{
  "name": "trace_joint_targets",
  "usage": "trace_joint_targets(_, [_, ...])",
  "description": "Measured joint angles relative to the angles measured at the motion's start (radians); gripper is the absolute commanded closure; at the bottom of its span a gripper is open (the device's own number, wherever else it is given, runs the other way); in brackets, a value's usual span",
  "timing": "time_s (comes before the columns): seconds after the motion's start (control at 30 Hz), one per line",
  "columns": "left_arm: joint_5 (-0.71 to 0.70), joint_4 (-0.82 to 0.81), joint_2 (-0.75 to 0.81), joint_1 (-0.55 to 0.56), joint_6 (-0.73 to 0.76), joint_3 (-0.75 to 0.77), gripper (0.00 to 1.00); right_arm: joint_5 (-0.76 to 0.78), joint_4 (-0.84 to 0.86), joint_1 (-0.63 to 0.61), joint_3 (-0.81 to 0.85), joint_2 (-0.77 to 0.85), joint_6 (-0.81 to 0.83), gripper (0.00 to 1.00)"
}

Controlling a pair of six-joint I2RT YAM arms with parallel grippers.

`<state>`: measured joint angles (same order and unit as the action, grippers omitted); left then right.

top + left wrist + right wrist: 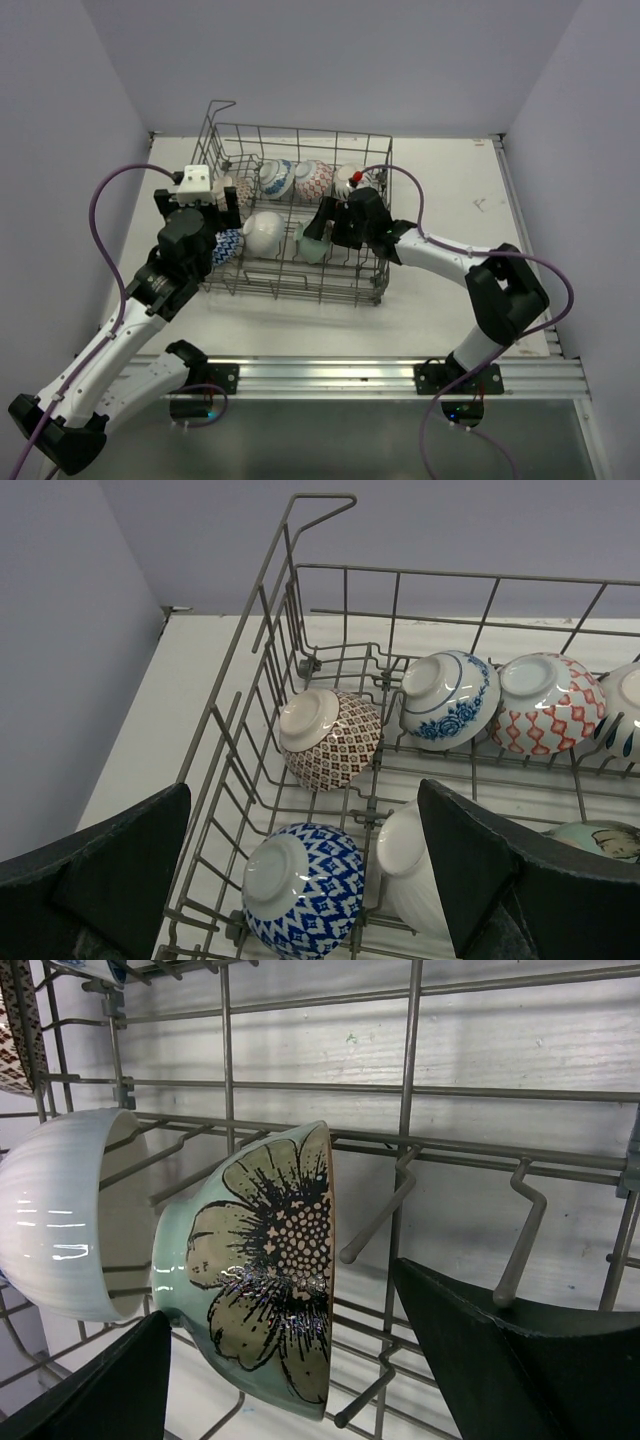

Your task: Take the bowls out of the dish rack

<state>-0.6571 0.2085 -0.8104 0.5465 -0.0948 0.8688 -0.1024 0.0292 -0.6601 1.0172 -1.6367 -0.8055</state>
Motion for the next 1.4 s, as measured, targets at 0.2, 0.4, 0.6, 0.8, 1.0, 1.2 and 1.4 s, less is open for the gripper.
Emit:
trace_joint_targets(0.2, [0.003, 0.000, -0.001, 0.000, 0.000, 0.000, 0.00, -0.002, 0.011, -0.006, 0.000, -0.010, -0.009, 0.01])
trace_joint_targets(0.4, [0.007, 0.000, -0.002, 0.000, 0.000, 0.000, 0.00, 0.002, 0.021, -0.007, 0.000, -0.012, -0.013, 0.06])
trace_joint_targets(0.6, [0.010, 0.001, -0.005, 0.000, 0.000, 0.000, 0.00, 0.001, 0.053, -0.007, -0.018, -0.004, -0.017, 0.17])
trace_joint_targets(0.8, [0.011, 0.001, -0.008, 0.000, 0.000, 0.000, 0.00, -0.014, 0.125, -0.005, -0.053, 0.013, -0.038, 0.29])
trace_joint_targets(1.0, [0.010, 0.002, -0.010, 0.000, 0.000, 0.000, 0.00, -0.069, 0.230, -0.013, -0.055, 0.016, -0.094, 0.41])
trace_joint_targets(1.2, [0.010, 0.002, -0.009, 0.000, 0.000, -0.001, 0.00, -0.077, 0.232, -0.011, -0.058, 0.016, -0.122, 0.69])
trace_joint_targets(1.4, [0.010, 0.002, -0.010, 0.000, 0.000, -0.002, 0.00, -0.117, 0.289, -0.014, -0.073, 0.016, -0.165, 0.85])
